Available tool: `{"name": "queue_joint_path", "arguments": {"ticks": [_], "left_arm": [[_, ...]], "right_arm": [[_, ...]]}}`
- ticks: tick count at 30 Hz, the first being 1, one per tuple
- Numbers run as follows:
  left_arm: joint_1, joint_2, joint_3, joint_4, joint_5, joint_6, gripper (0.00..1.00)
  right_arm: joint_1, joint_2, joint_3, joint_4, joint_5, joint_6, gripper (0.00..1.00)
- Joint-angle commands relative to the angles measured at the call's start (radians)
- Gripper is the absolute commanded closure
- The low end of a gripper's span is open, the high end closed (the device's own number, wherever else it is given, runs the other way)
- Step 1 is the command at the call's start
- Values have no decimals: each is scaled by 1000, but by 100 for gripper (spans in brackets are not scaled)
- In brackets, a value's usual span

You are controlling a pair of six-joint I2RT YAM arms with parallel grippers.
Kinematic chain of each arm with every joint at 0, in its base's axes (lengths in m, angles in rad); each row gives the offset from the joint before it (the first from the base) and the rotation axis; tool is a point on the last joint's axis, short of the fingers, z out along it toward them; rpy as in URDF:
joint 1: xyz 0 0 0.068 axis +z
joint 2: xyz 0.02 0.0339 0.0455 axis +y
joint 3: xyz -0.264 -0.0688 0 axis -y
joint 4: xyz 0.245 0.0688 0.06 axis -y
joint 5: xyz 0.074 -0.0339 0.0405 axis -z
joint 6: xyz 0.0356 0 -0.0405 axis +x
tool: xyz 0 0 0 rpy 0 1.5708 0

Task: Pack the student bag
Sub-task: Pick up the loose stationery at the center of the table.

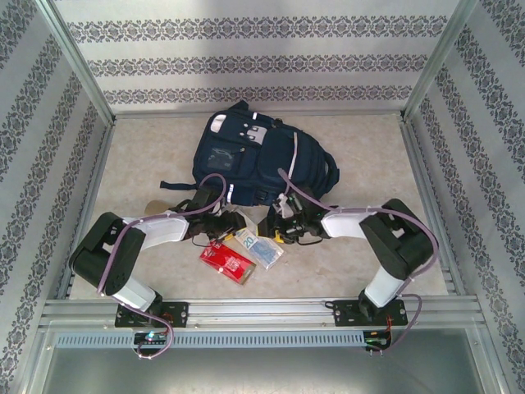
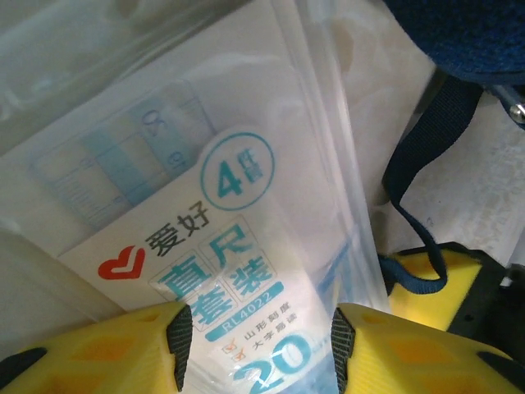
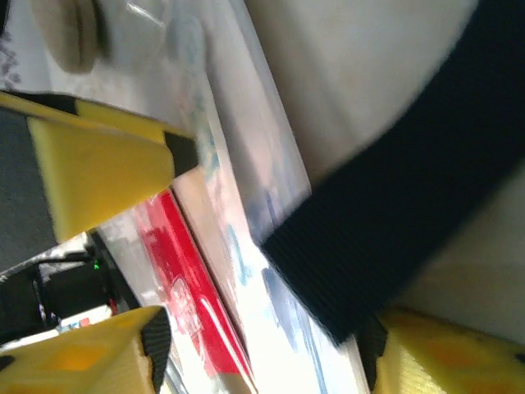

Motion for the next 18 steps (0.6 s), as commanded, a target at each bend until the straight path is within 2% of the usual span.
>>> {"name": "queue_joint_path", "arguments": {"ticks": [1, 5, 8, 10, 14, 18], "left_arm": [[-14, 36, -31, 33, 5, -17, 49], [-15, 37, -30, 39, 10, -21, 49], [-15, 19, -25, 31, 13, -27, 49], [-15, -10, -13, 2, 8, -22, 49], [-14, -89, 44, -111, -19, 18, 48], [-14, -164, 158, -274, -73, 97, 42]], "right_arm": [[55, 79, -5, 179, -121, 72, 41], [86, 114, 25, 175, -96, 80, 49], [82, 122, 24, 174, -50, 92, 70], [67, 102, 10, 175, -31, 95, 80], [43, 1, -10, 106, -6, 56, 95], [27, -144, -7, -23, 25, -9, 100]]}}
